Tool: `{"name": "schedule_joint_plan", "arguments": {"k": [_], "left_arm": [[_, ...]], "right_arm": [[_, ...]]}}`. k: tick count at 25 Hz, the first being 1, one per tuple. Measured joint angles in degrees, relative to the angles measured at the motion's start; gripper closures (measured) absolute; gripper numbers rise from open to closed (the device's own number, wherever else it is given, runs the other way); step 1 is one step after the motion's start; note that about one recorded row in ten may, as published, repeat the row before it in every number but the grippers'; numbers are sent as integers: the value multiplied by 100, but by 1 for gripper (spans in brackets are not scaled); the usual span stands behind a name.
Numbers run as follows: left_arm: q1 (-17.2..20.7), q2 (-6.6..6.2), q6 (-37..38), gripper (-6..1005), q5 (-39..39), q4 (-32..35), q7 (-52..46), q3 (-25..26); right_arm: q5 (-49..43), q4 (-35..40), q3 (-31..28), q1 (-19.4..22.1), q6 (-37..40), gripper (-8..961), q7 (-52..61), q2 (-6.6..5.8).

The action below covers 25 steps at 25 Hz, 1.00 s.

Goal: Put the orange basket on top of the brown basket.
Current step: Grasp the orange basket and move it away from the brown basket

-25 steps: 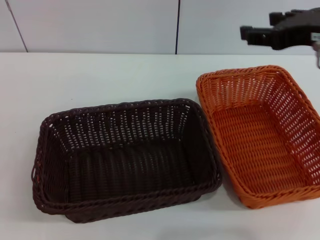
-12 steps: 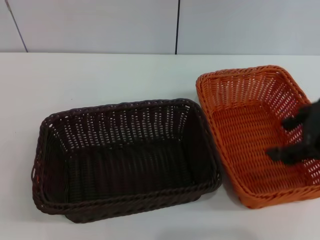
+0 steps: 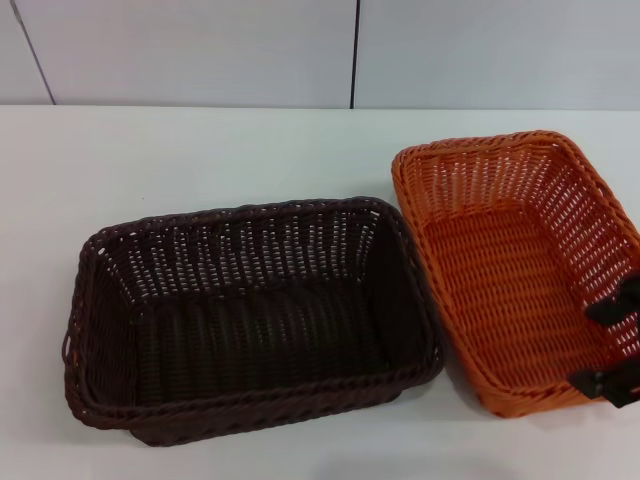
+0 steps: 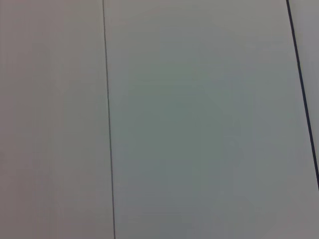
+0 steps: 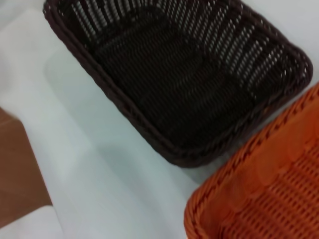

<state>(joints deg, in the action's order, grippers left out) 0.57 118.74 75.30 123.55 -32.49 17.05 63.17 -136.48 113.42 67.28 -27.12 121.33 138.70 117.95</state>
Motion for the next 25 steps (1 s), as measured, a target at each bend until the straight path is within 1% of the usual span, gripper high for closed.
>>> {"name": "schedule_joint_plan", "arguments": {"k": [3,4,7,9,10,11,12,14,18,20,25], "left_arm": [[-10,0,-3,268,-40,-2,1,-5],[-13,0,-7,268,-46,-3,-2,-7],[-11,0,-11,267,-45,-3,-11,-7],[-5,0,-11,267,-46,-3,-13,-7],[-5,0,-11,267,-46,-3,-13,-7],[-5,0,-11,267,-46,-3,-13,-7],[20,0,-11,267,-46,-4,-28,-7],[32,-4,-11,267,-45,-3,-33,-7],[37,-8,-11,268,-44,-2,-38,-7],[40,-18,-11,268,-42,17,-44,-7],[36,-26,-9,268,-42,46,-44,-7]], "right_arm": [[-174,-96,45,-2,-22,230,-79,20],[-307,-241,99,-29,-88,230,-155,51],[-394,-429,207,-60,-188,230,-195,68],[-509,-657,433,-78,-358,229,-198,73],[-509,-657,433,-78,-358,229,-198,73],[-612,-803,624,-80,-472,229,-198,76],[-612,-803,624,-80,-472,229,-198,76],[-790,-1016,885,-81,-647,229,-195,80],[-869,-1258,1007,-90,-781,230,-186,87],[-914,-1552,1125,-108,-941,231,-186,88],[-993,-1804,1230,-134,-1091,232,-186,88]]}}
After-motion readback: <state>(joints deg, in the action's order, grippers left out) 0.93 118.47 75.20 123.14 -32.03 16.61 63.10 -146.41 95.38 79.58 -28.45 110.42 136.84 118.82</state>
